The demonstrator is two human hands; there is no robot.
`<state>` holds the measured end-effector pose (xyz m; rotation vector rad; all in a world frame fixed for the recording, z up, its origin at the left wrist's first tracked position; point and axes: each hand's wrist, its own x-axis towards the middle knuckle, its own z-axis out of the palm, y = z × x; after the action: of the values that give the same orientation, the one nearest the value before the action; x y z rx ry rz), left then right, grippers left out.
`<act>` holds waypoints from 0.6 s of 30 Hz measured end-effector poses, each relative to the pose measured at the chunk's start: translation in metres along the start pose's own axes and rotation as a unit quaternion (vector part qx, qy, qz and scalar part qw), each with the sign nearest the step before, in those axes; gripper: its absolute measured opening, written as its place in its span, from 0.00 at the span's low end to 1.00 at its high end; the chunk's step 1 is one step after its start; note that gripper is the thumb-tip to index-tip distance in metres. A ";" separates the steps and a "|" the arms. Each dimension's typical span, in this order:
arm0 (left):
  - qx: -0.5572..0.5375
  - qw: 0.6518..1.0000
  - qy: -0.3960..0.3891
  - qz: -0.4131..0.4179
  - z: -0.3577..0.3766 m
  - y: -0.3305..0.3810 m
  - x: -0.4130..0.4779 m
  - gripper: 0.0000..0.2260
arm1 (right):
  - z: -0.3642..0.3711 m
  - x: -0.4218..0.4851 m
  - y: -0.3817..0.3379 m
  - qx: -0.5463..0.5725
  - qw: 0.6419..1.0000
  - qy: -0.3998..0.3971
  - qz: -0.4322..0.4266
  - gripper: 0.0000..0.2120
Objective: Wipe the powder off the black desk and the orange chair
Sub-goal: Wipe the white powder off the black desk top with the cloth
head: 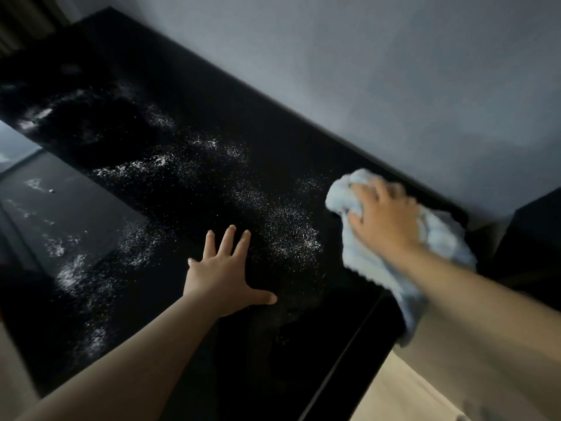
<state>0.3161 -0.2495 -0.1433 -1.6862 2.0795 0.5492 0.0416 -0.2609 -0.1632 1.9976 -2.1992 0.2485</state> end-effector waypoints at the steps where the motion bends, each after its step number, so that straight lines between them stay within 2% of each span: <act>1: 0.007 1.000 0.000 0.001 0.000 0.000 0.000 0.57 | 0.003 0.018 0.008 -0.004 0.998 -0.014 0.062 0.19; 3: 0.016 1.000 -0.002 0.002 -0.001 0.000 0.000 0.57 | 0.006 0.057 0.012 0.025 0.979 -0.041 0.198 0.19; 4: 0.019 1.000 -0.004 0.002 -0.001 0.000 0.000 0.57 | 0.007 0.069 0.007 0.032 0.969 -0.055 0.240 0.19; 5: 0.021 1.000 -0.006 0.002 -0.002 0.000 0.001 0.57 | 0.008 0.074 -0.002 0.028 0.967 -0.061 0.247 0.18; 7: 0.027 1.000 -0.009 0.005 -0.002 0.000 0.001 0.58 | 0.005 0.061 -0.024 0.037 0.984 -0.071 0.157 0.17; 10: 0.027 1.000 -0.006 0.010 -0.002 0.000 0.003 0.58 | -0.002 -0.004 -0.050 0.065 0.994 -0.047 -0.076 0.21; 12: 0.029 0.999 -0.008 0.012 -0.003 0.000 0.002 0.58 | -0.004 -0.021 -0.043 0.056 0.989 -0.012 -0.137 0.22; 13: 0.029 0.999 -0.008 0.012 -0.002 0.000 0.002 0.58 | -0.003 -0.009 -0.033 0.042 0.993 -0.007 -0.113 0.22; 15: 0.030 0.999 -0.010 0.013 -0.003 0.000 0.003 0.58 | 0.002 0.029 -0.011 0.029 0.999 -0.002 0.026 0.25; 16: 0.033 0.999 -0.012 0.013 -0.003 0.000 0.003 0.59 | 0.003 0.050 -0.001 0.052 0.993 0.002 0.101 0.26; 18: 0.036 0.999 -0.012 0.012 -0.003 0.000 0.004 0.59 | 0.004 0.079 0.004 0.086 0.979 0.000 0.183 0.25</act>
<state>0.3155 -0.2542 -0.1431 -1.6082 2.0796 0.4942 0.0302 -0.3378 -0.1496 1.6473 -2.6152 0.4969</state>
